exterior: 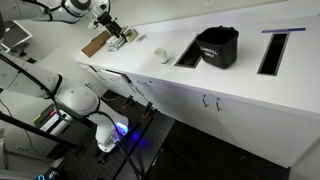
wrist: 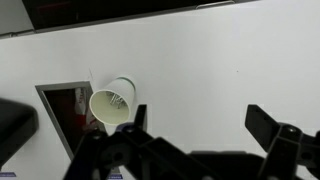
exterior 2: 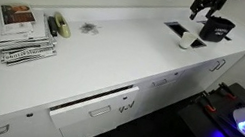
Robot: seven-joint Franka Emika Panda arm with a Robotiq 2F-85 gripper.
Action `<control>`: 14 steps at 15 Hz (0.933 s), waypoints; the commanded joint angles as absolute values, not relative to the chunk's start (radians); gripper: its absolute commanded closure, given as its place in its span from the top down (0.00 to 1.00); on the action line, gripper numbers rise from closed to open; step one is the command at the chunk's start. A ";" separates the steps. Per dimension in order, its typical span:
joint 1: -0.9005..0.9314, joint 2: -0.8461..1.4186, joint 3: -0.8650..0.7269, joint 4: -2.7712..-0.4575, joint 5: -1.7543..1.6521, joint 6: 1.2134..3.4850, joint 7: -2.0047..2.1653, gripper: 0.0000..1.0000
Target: Move the black basket from the right to the left
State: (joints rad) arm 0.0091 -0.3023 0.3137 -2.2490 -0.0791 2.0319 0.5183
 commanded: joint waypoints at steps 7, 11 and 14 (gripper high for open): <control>-0.050 -0.316 0.094 -2.213 -0.165 2.045 0.399 1.00; -0.108 -0.285 -0.024 -2.173 -0.192 2.059 0.261 1.00; -0.137 -0.265 -0.104 -2.147 -0.180 2.076 0.126 1.00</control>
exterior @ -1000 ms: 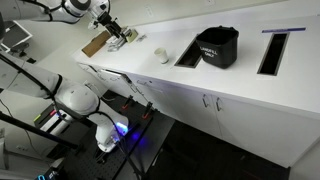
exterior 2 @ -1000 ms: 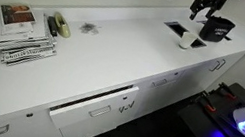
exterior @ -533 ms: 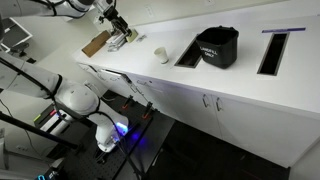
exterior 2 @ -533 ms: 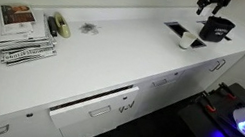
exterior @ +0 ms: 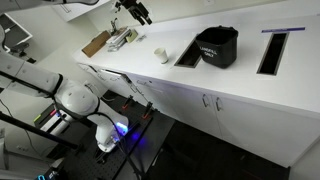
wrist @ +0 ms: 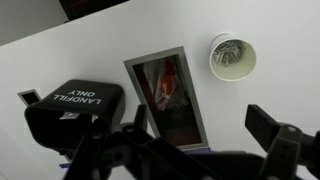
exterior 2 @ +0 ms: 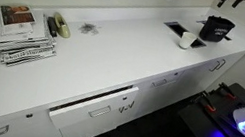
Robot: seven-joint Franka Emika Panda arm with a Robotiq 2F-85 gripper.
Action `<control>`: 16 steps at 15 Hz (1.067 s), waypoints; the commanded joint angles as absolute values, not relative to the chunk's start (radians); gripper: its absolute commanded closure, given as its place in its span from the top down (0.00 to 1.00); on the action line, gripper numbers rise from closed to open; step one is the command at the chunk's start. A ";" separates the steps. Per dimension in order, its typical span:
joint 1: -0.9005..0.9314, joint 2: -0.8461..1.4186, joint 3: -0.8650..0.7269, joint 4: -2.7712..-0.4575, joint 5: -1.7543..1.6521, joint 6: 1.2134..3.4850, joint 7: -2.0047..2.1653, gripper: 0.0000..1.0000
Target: Move the black basket from the right to the left
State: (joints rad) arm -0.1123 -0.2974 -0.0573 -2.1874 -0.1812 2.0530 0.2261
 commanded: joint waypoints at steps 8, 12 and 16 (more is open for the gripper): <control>-0.161 -0.254 -0.183 -2.158 -0.166 2.148 -0.027 1.00; -0.169 -0.236 -0.177 -2.150 -0.196 2.174 -0.008 1.00; -0.190 -0.142 -0.210 -2.077 -0.166 2.196 -0.010 1.00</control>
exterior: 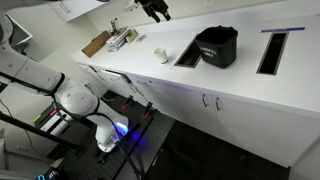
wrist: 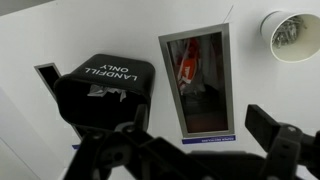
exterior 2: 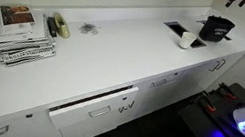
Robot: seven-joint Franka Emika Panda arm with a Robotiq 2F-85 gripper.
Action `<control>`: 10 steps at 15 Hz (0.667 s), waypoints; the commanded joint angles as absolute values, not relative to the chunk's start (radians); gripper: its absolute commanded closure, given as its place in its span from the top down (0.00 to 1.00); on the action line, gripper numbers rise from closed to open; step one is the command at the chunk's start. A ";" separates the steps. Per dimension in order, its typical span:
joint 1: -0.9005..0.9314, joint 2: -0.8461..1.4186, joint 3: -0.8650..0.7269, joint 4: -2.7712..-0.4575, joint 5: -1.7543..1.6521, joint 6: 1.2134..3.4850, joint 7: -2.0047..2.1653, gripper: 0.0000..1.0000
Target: Move the black basket from the right to the left
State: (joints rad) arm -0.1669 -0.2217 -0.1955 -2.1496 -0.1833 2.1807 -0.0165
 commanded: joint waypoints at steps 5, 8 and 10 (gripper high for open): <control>-0.217 0.009 -0.248 -1.981 -0.121 2.257 -0.029 1.00; -0.228 0.101 -0.250 -1.931 -0.080 2.306 -0.049 1.00; -0.232 0.158 -0.243 -1.904 -0.052 2.360 -0.067 1.00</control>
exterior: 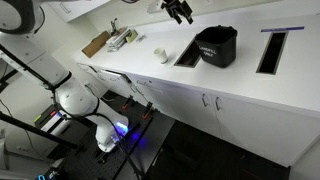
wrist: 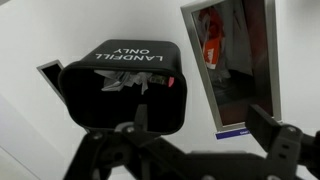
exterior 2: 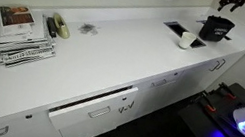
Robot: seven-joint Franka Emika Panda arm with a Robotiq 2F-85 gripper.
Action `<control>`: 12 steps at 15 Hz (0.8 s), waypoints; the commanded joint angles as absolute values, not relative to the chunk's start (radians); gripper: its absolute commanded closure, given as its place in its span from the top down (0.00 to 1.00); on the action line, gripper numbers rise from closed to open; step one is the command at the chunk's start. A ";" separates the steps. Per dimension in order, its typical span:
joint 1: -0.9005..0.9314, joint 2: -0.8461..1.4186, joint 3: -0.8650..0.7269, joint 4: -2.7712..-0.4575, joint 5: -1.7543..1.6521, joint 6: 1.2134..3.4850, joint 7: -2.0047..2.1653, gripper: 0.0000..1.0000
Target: Move the black basket from the right to the left
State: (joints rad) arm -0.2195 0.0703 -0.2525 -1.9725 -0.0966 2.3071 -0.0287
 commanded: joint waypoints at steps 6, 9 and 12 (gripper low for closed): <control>-0.246 0.296 -0.223 -1.800 0.002 2.394 -0.085 1.00; -0.255 0.346 -0.218 -1.762 0.012 2.375 -0.082 1.00; -0.269 0.387 -0.209 -1.743 0.019 2.364 -0.090 1.00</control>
State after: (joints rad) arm -0.2404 0.3443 -0.2315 -1.7932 -0.0116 2.4028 -0.0559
